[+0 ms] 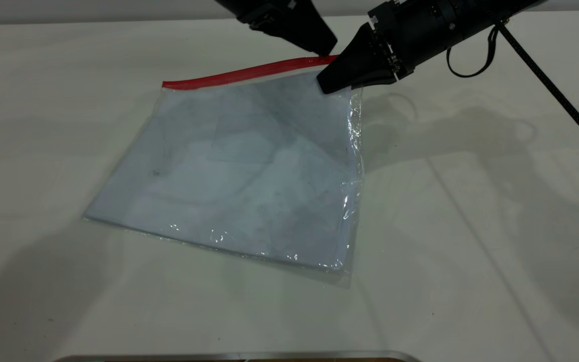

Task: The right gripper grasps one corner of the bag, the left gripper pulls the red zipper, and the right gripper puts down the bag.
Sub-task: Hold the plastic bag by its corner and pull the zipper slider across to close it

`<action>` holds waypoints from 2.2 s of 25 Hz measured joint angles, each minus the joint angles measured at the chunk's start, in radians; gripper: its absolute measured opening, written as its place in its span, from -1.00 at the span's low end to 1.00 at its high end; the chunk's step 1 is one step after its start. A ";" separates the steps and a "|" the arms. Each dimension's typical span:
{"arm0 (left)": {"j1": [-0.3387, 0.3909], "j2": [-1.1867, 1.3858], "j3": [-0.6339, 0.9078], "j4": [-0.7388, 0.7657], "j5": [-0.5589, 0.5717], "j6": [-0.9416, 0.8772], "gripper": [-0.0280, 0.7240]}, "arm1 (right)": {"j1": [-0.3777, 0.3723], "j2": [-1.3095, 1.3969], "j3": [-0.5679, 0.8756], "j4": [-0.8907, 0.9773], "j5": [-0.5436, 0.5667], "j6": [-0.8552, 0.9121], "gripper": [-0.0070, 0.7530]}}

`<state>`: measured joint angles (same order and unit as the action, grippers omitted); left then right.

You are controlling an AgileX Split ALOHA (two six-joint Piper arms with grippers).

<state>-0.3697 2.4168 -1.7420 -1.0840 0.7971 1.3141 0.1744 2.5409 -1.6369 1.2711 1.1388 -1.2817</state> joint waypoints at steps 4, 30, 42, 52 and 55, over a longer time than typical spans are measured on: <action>-0.004 0.000 0.000 -0.004 -0.010 0.016 0.31 | 0.000 0.000 0.000 0.000 0.000 0.000 -0.89; -0.004 0.048 0.000 -0.078 -0.023 0.043 -0.34 | -0.003 0.000 0.000 -0.006 0.000 0.000 -0.89; -0.004 0.048 0.000 -0.078 -0.020 0.100 -0.68 | -0.005 0.000 0.000 -0.006 0.000 0.000 -0.89; -0.013 0.048 -0.002 -0.090 -0.093 0.126 -0.69 | -0.053 0.000 0.000 0.014 0.001 0.000 -0.89; -0.013 0.048 -0.006 -0.090 -0.116 0.126 -0.69 | -0.065 -0.004 0.000 0.019 0.002 0.000 -0.89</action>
<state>-0.3826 2.4643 -1.7478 -1.1739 0.6814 1.4405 0.1097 2.5369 -1.6369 1.2901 1.1410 -1.2817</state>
